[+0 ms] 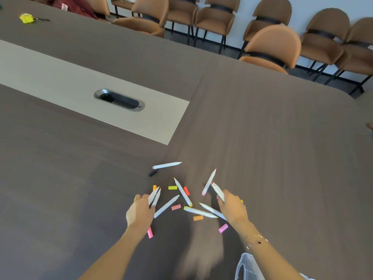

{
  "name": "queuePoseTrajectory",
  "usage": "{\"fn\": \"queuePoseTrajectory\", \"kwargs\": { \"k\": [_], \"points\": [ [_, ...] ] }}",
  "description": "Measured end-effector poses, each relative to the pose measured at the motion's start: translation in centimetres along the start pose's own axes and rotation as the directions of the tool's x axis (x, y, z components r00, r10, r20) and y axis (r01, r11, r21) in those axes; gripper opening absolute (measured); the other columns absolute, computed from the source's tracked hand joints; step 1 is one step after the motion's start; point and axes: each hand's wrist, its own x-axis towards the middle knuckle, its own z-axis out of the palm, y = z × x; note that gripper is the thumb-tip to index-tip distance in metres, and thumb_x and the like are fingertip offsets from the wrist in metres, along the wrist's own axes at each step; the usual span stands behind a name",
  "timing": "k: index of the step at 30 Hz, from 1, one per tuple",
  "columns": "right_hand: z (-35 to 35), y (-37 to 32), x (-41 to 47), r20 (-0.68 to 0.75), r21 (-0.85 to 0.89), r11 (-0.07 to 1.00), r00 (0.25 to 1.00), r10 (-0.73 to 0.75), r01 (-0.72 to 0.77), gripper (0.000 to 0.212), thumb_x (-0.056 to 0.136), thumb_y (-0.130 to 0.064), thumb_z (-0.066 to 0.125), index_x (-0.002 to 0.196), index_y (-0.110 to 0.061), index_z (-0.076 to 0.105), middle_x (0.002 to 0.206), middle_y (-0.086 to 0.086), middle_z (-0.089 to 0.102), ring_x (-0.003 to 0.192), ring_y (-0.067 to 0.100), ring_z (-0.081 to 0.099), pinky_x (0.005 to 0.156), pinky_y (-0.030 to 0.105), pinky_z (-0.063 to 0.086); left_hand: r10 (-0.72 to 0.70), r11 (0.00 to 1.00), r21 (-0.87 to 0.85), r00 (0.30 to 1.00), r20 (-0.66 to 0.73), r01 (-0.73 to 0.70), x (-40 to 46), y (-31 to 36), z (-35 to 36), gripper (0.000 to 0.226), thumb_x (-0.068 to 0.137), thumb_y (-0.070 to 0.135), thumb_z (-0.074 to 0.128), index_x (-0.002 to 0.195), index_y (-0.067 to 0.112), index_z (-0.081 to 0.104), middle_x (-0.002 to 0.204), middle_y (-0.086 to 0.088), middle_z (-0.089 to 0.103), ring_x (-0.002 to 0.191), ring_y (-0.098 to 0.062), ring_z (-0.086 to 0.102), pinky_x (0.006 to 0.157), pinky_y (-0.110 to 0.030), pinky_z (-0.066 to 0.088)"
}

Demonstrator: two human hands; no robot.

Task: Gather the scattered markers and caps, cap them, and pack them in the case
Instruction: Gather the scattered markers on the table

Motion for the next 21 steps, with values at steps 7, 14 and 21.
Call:
{"fn": "queuePoseTrajectory", "kwargs": {
  "k": [7,14,21],
  "points": [
    [1.1,0.5,-0.8,0.119,0.03,1.0,0.993,0.003,-0.007,0.019,0.092,-0.022,0.054,0.109,-0.014,0.058,0.103,0.004,0.062,0.075,0.021,0.059,0.067,0.03,0.052,0.062,0.992,0.1,0.992,0.106,-0.073,1.2,1.4,-0.2,0.019,0.086,0.024,0.055,0.1,0.011,0.056,0.093,0.001,0.053,0.071,-0.014,0.055,0.06,-0.02,0.046],
    [1.9,0.1,-1.1,0.174,-0.136,0.99,0.985,0.0,0.024,0.041,0.091,-0.013,0.056,0.13,-0.017,0.046,0.129,0.003,0.049,0.101,0.024,0.064,0.083,0.031,0.052,0.302,0.927,0.176,0.939,0.166,-0.33,2.3,1.7,-0.3,0.026,0.095,0.036,0.042,0.107,0.017,0.054,0.072,0.004,0.05,0.062,-0.012,0.054,0.048,-0.019,0.035],
    [1.9,0.0,-1.1,0.139,-0.148,0.989,0.99,-0.006,0.027,0.034,0.089,-0.026,0.057,0.119,-0.016,0.047,0.117,0.002,0.055,0.084,0.02,0.063,0.076,0.027,0.052,0.303,0.901,0.213,0.9,0.315,-0.377,2.2,2.4,0.9,0.032,0.088,0.039,0.055,0.111,0.018,0.05,0.104,0.001,0.063,0.089,-0.015,0.062,0.062,-0.019,0.04]
  ]
}}
